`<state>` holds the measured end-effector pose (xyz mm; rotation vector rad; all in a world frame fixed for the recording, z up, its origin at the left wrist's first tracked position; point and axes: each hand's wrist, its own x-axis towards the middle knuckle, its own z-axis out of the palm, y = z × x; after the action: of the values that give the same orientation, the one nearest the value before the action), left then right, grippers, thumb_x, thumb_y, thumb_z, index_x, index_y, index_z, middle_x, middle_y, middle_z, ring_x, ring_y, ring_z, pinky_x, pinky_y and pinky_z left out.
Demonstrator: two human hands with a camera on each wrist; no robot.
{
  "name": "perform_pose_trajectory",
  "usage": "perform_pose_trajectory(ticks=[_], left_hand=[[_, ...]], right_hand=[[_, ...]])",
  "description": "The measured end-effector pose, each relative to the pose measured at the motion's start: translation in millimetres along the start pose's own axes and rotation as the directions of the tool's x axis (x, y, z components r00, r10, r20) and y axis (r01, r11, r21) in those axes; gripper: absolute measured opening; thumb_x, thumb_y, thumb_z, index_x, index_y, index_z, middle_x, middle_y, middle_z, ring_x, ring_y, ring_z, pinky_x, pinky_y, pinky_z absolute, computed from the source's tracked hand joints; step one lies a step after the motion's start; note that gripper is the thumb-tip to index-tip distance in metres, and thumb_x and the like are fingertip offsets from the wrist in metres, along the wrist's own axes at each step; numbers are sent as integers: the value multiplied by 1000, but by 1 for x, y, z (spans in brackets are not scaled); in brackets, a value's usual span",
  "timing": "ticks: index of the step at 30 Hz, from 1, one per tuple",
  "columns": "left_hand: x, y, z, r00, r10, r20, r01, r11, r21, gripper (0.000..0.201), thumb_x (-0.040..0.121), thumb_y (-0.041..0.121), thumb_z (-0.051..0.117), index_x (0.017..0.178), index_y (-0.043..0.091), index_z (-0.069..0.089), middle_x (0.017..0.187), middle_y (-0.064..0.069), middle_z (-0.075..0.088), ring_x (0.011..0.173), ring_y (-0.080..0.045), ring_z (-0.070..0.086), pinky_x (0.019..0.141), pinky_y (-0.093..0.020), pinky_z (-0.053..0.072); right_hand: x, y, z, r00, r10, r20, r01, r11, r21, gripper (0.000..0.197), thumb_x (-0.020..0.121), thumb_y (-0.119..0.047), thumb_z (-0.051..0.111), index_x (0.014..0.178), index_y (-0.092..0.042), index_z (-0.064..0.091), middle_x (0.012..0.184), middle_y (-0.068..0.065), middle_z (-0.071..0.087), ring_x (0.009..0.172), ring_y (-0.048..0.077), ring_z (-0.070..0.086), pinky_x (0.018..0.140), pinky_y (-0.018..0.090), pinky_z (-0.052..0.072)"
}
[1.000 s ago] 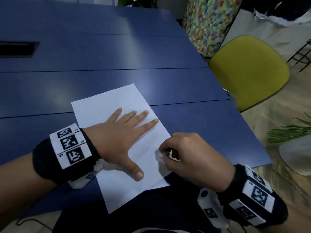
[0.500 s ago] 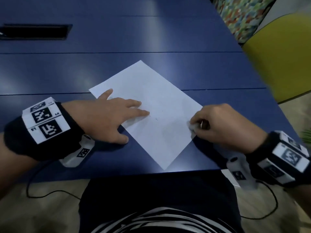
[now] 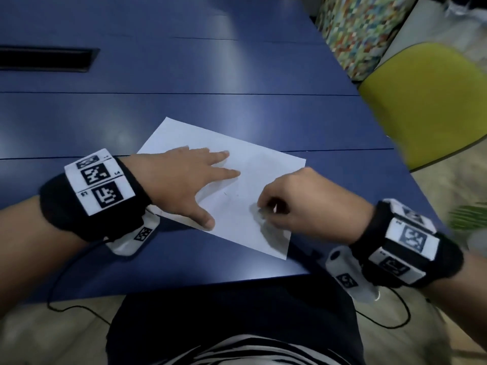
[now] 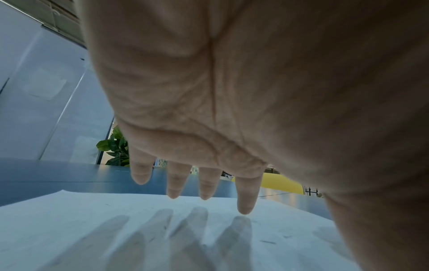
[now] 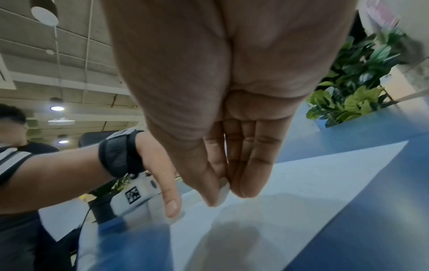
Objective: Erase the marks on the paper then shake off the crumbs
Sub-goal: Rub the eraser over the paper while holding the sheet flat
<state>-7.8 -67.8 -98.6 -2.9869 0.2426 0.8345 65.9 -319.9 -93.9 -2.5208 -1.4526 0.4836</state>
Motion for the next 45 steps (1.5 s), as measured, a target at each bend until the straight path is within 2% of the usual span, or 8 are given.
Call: perform_pose_trajectory(ticks=[3,9,13,18,23,31,41,45], left_hand=[[8,3,4,999,-16,41,16,1000,7,123,67,94,61,159,57,-12,173,8,-22,162,-21,-9,129,-51,-6],[11,6,7,999,-39,30,39,999,17,131,62,95,65,159,57,-14,174,9,-18,162,-18,-4,128,-56,-5],[11,7,7,999,-51,13,51,998,32,132,60,95,66,159,57,-13,174,10,-16,162,-18,0,128,-57,-5],[13,4,8,998,-61,-7,61,997,38,135,56,100,63,158,58,-15,174,11,-16,162,-21,1,127,-57,-3],[16,0,10,999,-50,-18,51,997,54,137,52,104,58,156,60,-19,174,10,-16,161,-23,1,128,-57,-2],[15,-8,6,1000,-17,-4,17,1000,24,107,72,99,47,150,67,-18,174,14,-15,161,-21,3,129,-55,1],[14,-4,3,999,-43,-17,43,999,13,108,73,92,58,151,69,-13,173,17,-10,159,-20,8,128,-53,0],[15,-5,2,999,-39,-26,39,999,4,110,72,91,61,154,67,-8,174,15,-6,159,-23,10,128,-56,1]], right_hand=[[4,-13,11,997,-61,39,61,998,11,17,96,-34,62,103,-27,76,94,-11,74,84,8,63,78,28,53],[24,-12,11,998,-29,51,32,998,-47,11,93,-29,64,95,-25,74,90,-6,71,84,18,60,77,40,57],[19,-27,16,984,-120,129,132,987,-93,13,90,-27,59,86,-20,69,80,0,67,75,24,58,69,41,53],[34,-20,8,998,-43,47,48,993,-112,7,87,-27,64,81,-26,66,81,-1,66,75,26,60,70,39,56],[31,-30,13,991,-83,106,97,987,-129,9,87,-23,62,84,-19,69,83,3,66,76,30,63,67,42,57],[37,-17,5,998,-33,46,37,995,-98,9,84,-22,65,75,-22,63,76,2,66,71,28,62,65,41,58],[31,-26,11,988,-118,96,128,987,-101,8,88,-23,63,87,-18,69,87,4,68,80,30,63,69,40,55],[40,-14,3,995,-91,50,95,993,-76,19,86,-25,68,72,-29,55,75,-5,63,72,22,57,68,35,54]])
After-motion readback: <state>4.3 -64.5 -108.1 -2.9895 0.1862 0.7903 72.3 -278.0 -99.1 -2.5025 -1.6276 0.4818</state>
